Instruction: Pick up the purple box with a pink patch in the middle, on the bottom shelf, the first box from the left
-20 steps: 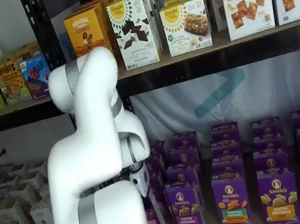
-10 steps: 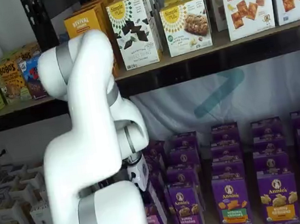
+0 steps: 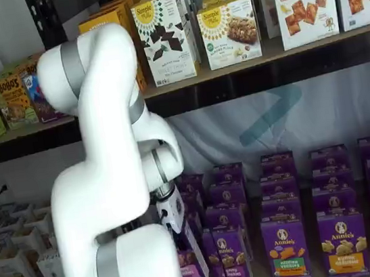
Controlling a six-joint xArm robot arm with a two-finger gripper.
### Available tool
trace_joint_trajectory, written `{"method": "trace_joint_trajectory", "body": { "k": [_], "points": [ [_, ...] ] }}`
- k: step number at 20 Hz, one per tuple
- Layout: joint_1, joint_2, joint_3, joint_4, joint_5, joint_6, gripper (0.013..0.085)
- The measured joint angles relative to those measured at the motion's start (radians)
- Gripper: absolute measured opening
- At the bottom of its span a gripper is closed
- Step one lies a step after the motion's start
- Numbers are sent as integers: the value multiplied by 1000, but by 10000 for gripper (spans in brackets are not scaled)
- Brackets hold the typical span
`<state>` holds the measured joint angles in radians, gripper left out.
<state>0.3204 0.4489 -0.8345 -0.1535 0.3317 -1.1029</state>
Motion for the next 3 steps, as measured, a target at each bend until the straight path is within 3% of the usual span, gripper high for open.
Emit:
{"method": "trace_joint_trajectory", "body": {
  "k": [3],
  "points": [
    [-3, -20, 24, 3, -6, -5, 330]
  ]
}}
